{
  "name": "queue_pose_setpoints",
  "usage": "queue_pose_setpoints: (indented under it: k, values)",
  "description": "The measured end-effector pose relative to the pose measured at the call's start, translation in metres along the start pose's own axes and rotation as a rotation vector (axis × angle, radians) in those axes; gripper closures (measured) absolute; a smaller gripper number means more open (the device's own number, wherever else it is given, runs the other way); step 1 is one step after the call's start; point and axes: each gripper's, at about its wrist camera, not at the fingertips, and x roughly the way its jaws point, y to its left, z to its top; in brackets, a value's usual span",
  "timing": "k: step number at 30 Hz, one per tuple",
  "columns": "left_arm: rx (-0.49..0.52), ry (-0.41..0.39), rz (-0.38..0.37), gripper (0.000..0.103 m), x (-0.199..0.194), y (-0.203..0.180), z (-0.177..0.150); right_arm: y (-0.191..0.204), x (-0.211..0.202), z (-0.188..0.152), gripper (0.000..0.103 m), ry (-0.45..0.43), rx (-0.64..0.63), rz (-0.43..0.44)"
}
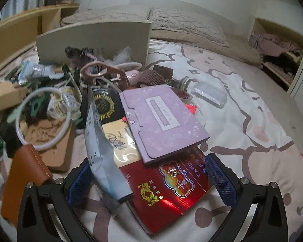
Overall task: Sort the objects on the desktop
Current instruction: 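Grasp the blue-and-white medicine packet edge with the right gripper while the left gripper reaches into the pile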
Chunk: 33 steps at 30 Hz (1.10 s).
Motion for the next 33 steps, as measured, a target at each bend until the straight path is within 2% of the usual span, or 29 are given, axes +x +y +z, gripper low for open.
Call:
queue_pose_setpoints:
  k: [4, 16, 25, 33]
  values:
    - [0.041, -0.008, -0.008, 0.097, -0.003, -0.005, 0.004, 0.0, 0.0, -0.001, 0.0, -0.004, 0.0, -0.001]
    - [0.089, -0.105, -0.009, 0.098, -0.027, -0.008, 0.031, 0.001, -0.003, -0.004, 0.0, -0.031, -0.023, 0.038]
    - [0.145, -0.216, 0.017, 0.098, -0.051, -0.008, 0.076, 0.011, -0.01, -0.01, 0.0, -0.068, -0.074, 0.085]
    - [0.186, -0.248, 0.043, 0.098, -0.051, -0.003, 0.117, 0.01, -0.01, -0.011, 0.0, -0.08, -0.067, 0.082]
